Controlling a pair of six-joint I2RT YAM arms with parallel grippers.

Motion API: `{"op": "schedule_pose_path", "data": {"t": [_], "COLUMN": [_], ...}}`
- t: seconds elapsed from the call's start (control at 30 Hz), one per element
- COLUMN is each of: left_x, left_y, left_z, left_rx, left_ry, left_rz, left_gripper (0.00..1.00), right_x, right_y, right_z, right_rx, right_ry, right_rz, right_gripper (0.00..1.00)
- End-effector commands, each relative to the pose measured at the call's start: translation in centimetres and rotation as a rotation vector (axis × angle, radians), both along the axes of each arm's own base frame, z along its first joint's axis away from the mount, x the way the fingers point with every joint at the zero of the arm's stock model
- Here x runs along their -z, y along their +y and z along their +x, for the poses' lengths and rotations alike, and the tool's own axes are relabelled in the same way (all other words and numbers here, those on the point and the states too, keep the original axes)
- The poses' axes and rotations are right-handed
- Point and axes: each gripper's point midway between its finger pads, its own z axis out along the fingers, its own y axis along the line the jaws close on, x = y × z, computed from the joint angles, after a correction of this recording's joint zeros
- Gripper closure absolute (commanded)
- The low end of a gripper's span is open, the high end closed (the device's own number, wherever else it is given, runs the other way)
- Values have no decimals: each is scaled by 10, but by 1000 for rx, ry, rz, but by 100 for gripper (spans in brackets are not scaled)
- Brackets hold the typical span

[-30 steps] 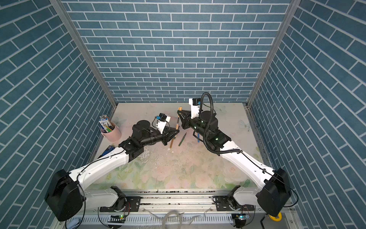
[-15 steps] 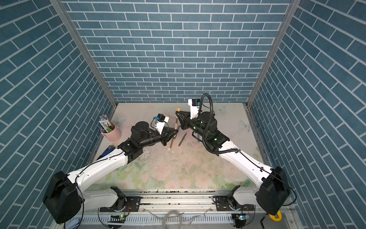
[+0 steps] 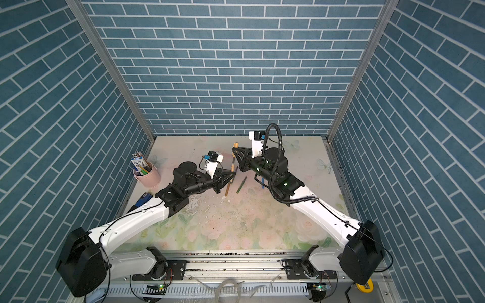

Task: Insert pens into pen caps
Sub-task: Put on the pen cap to the pen.

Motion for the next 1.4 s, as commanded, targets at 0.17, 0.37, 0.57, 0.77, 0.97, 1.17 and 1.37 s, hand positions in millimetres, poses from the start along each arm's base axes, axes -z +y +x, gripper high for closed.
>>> {"op": "schedule_pose_path", "data": {"t": [0.17, 0.37, 0.57, 0.77, 0.97, 1.17, 1.37], "left_x": [-27, -26, -27, -28, -26, -30, -35], "left_y": [1, 1, 1, -1, -1, 4, 5], "left_z": [-2, -2, -3, -5, -3, 1, 3], "left_rx": [-4, -2, 5, 18, 13, -25, -31], "left_ry": [-84, -83, -85, -84, -79, -94, -103], "left_rz": [-55, -54, -58, -59, -57, -80, -104], "left_gripper": [92, 92, 93, 93, 93, 93, 93], "right_x": [2, 13, 18, 21, 24, 33, 37], "right_y": [5, 2, -5, -12, -5, 2, 16], "right_z": [-19, -16, -11, -4, -9, -15, -21], "right_rx": [-93, -67, -39, -33, -86, -127, -172], "right_ry": [39, 51, 54, 72, 101, 129, 136], "right_rz": [27, -5, -49, -49, -20, 61, 58], "right_gripper": [87, 87, 87, 87, 88, 86, 83]}}
